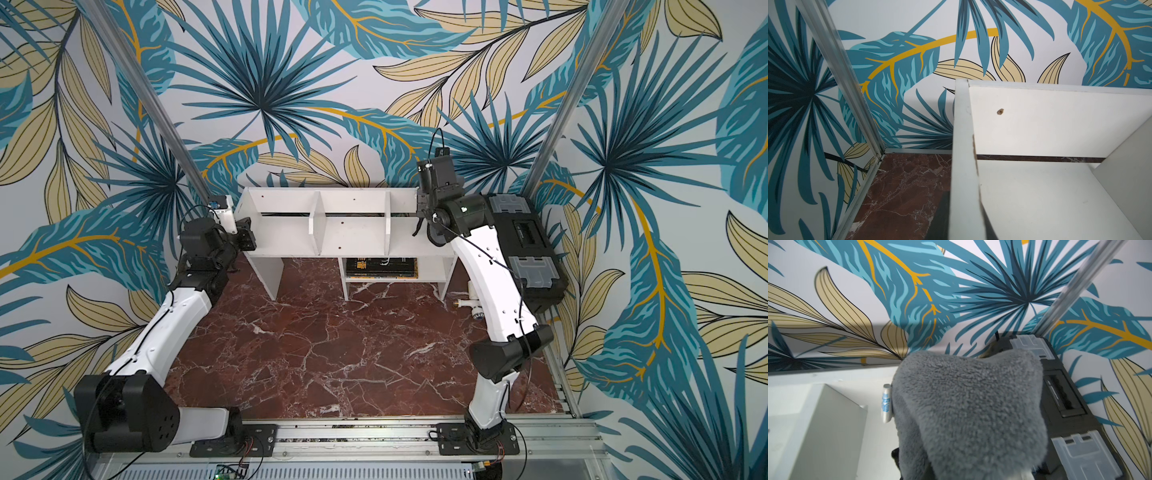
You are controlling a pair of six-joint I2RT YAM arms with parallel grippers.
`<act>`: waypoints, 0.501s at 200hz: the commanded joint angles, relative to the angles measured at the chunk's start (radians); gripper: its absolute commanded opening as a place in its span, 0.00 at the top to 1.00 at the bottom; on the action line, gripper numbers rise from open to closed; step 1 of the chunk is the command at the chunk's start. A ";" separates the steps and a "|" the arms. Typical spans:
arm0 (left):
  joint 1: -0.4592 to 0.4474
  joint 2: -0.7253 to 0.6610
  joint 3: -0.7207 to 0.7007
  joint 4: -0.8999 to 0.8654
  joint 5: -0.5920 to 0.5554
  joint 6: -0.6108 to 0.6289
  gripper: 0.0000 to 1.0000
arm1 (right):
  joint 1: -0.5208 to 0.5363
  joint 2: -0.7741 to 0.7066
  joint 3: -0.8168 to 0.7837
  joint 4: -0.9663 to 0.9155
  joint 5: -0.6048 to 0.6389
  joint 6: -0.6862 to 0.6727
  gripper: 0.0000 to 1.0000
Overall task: Wipe the bookshelf clean with a cloth
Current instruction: Wipe the dust from the shelf.
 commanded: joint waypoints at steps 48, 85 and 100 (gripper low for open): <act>0.000 0.001 -0.041 -0.084 0.085 -0.135 1.00 | 0.179 0.030 0.047 0.092 -0.110 -0.123 1.00; -0.001 0.001 -0.040 -0.082 0.083 -0.137 1.00 | 0.258 -0.039 -0.083 0.055 -0.005 -0.131 1.00; -0.001 0.000 -0.040 -0.084 0.082 -0.135 1.00 | 0.291 -0.082 -0.162 0.048 0.025 -0.119 1.00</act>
